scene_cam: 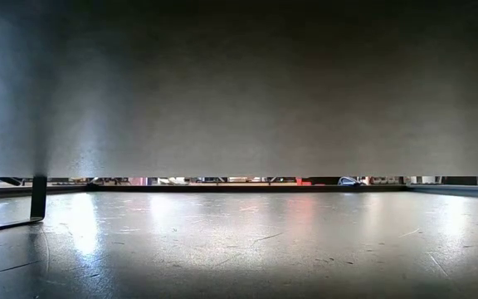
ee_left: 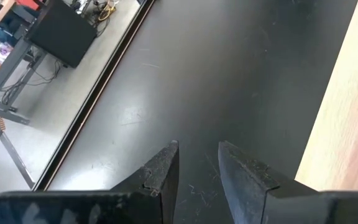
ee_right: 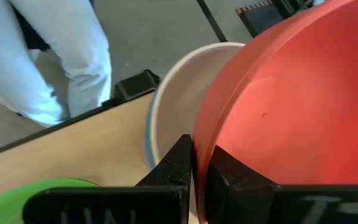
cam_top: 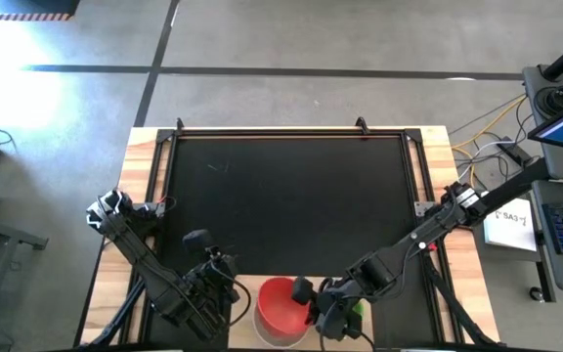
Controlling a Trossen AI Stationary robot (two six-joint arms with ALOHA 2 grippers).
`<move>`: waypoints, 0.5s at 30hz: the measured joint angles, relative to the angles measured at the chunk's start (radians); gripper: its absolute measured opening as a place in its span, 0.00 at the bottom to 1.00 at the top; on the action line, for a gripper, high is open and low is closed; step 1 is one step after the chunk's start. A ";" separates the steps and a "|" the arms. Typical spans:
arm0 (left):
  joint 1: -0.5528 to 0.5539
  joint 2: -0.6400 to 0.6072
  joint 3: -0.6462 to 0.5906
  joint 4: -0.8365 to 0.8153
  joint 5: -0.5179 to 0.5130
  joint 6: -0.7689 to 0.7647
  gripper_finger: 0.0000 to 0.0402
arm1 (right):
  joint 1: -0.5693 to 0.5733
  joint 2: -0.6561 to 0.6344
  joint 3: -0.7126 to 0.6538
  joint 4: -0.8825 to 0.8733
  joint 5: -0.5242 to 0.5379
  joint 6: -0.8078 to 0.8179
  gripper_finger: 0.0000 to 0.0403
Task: Place and stack bowls onto a shelf
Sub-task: Stack the big orange bowl on top of the big white bowl on the shelf
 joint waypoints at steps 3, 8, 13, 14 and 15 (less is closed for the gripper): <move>0.000 0.000 -0.015 0.000 0.000 0.000 0.24 | 0.000 0.000 0.000 0.003 0.018 0.015 0.02; 0.000 0.000 -0.027 0.000 0.000 -0.001 0.24 | 0.000 0.000 0.000 0.004 0.017 0.040 0.05; 0.000 0.000 -0.027 0.000 0.000 -0.001 0.24 | 0.000 0.000 0.000 0.004 0.017 0.042 0.12; 0.000 0.000 -0.027 0.000 0.000 -0.001 0.24 | 0.000 0.000 0.000 0.005 0.016 0.042 0.14; 0.000 0.000 -0.027 0.000 0.000 -0.002 0.24 | 0.000 0.000 0.000 0.005 0.017 0.044 0.16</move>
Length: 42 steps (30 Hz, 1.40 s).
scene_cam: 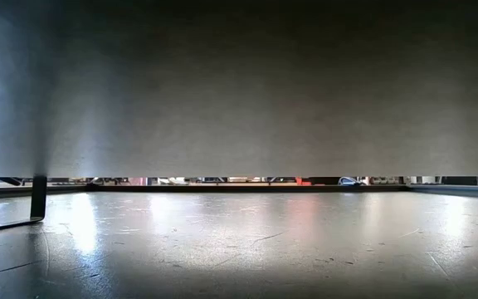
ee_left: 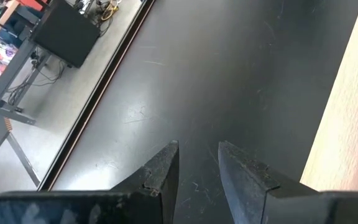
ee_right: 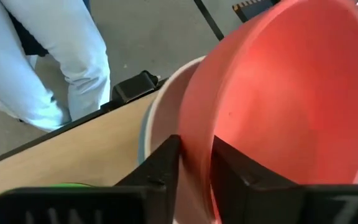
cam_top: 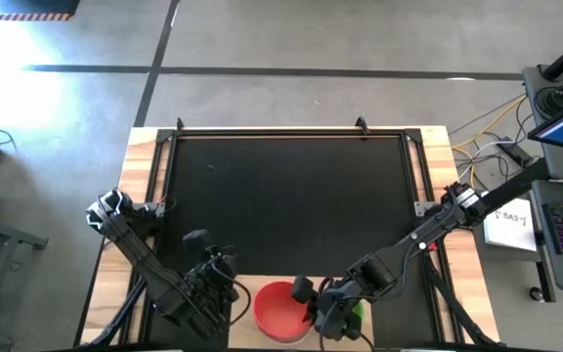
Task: Place and stack bowls onto a shelf
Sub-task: Stack the big orange bowl on top of the big white bowl on the shelf, then return to Home Position
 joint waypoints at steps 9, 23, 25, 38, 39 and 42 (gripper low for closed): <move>0.000 0.000 0.000 0.000 0.000 -0.003 0.24 | 0.003 -0.006 0.054 -0.036 -0.001 0.060 0.31; 0.000 -0.004 0.000 0.003 -0.074 -0.037 0.24 | 0.002 -0.009 0.330 -0.400 0.000 0.379 0.30; 0.000 -0.015 0.000 0.004 -0.075 -0.037 0.24 | 0.002 -0.009 0.375 -0.473 0.000 0.366 0.30; -0.001 -0.161 0.000 0.000 -0.085 0.002 0.24 | -0.192 -0.252 0.237 -0.605 0.000 0.376 0.30; 0.000 -0.167 0.000 0.000 -0.098 0.003 0.24 | -0.216 -0.294 0.196 -0.578 0.001 0.376 0.30; 0.000 -0.185 0.000 0.000 -0.132 0.008 0.24 | -0.281 -0.434 0.060 -0.484 0.004 0.381 0.29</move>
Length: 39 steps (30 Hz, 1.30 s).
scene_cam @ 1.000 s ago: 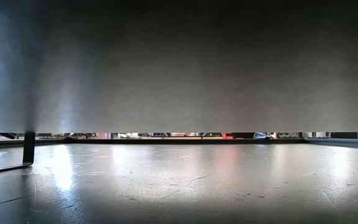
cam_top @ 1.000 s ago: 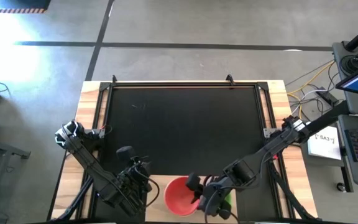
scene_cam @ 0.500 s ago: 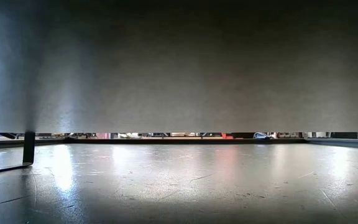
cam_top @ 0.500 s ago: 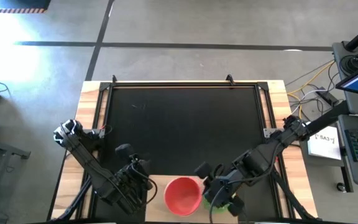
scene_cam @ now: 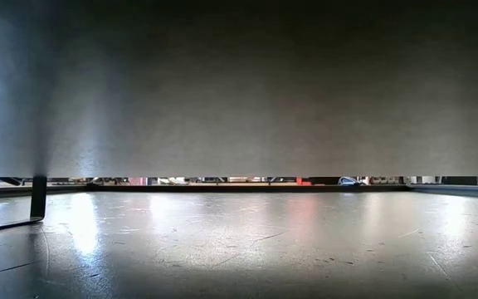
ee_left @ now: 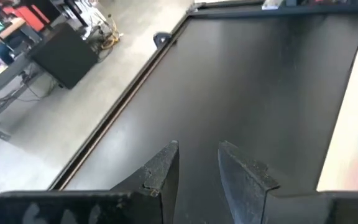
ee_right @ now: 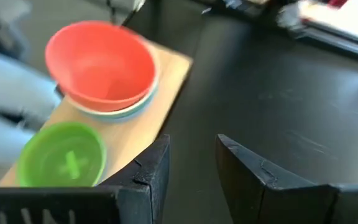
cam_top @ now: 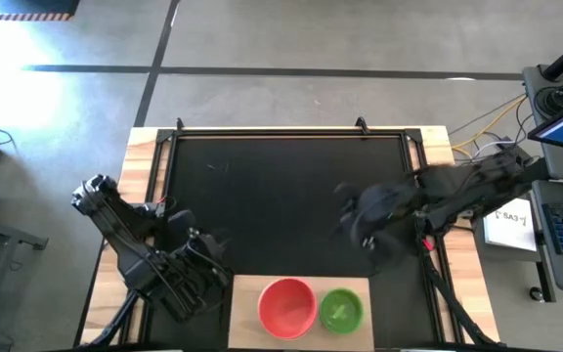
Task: Place and stack bowls onto a shelf
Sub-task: Return to Home Position
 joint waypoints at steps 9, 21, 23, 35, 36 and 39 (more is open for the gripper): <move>0.000 -0.058 0.000 0.000 -0.053 0.025 0.24 | -0.068 -0.397 -0.454 0.306 0.183 0.019 0.26; 0.007 -0.130 0.000 0.000 -0.133 0.057 0.24 | -0.068 -0.723 -0.887 0.585 0.264 0.035 0.26; 0.009 -0.140 0.000 0.000 -0.158 0.073 0.24 | -0.068 -0.749 -0.946 0.641 0.295 0.024 0.26; 0.070 -0.200 0.000 0.000 -0.183 0.140 0.24 | -0.172 -0.902 -1.165 0.783 0.502 0.112 0.26; 0.077 -0.204 0.000 0.000 -0.183 0.147 0.24 | -0.188 -0.914 -1.183 0.800 0.501 0.122 0.26; 0.095 -0.208 0.000 0.000 -0.184 0.162 0.24 | -0.238 -0.944 -1.239 0.858 0.496 0.148 0.27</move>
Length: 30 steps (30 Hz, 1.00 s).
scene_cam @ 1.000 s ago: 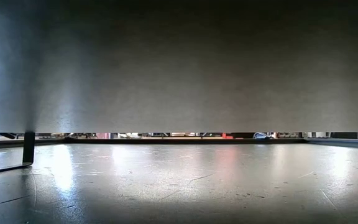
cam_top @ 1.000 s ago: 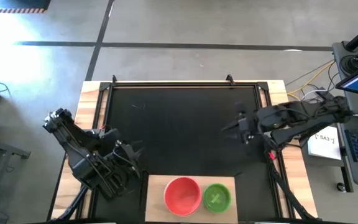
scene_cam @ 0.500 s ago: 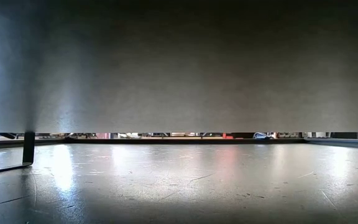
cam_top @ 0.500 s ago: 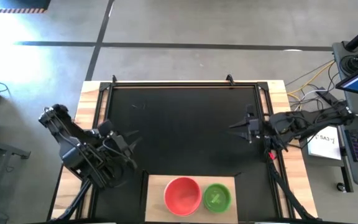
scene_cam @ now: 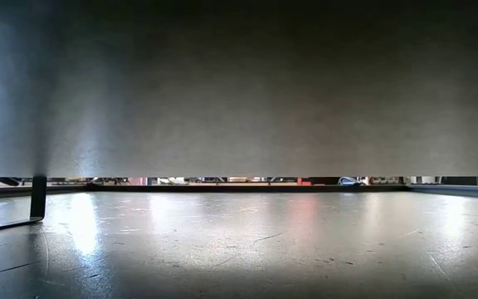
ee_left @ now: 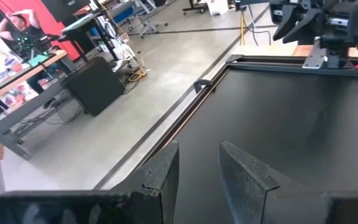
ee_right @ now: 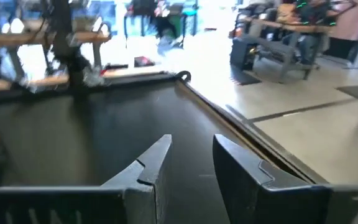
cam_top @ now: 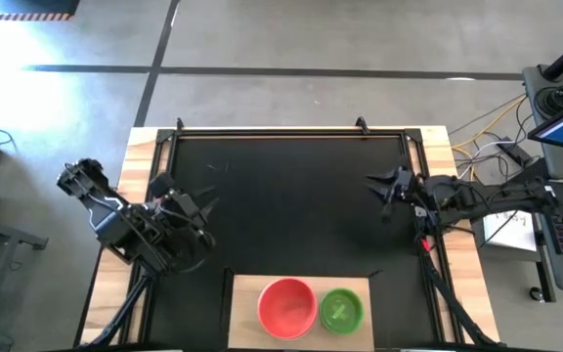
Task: Place and stack bowls onto a shelf
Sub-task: Return to Home Position
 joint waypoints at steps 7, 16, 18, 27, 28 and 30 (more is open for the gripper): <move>0.019 -0.002 0.000 0.000 0.001 0.011 0.24 | -0.112 -0.038 -0.127 0.150 -0.007 0.007 0.27; 0.019 -0.002 0.000 0.000 0.002 0.014 0.24 | -0.207 -0.045 -0.253 0.285 -0.110 0.064 0.27; 0.019 -0.002 0.000 0.000 0.002 0.015 0.24 | -0.221 -0.045 -0.279 0.328 -0.112 0.076 0.27; 0.019 -0.002 0.000 0.000 0.002 0.014 0.24 | -0.240 -0.044 -0.375 0.486 -0.116 0.096 0.27; 0.019 -0.002 0.000 0.000 0.003 0.014 0.24 | -0.240 -0.043 -0.375 0.485 -0.118 0.101 0.27; 0.019 -0.002 0.000 0.000 0.003 0.014 0.24 | -0.241 -0.041 -0.375 0.487 -0.126 0.110 0.27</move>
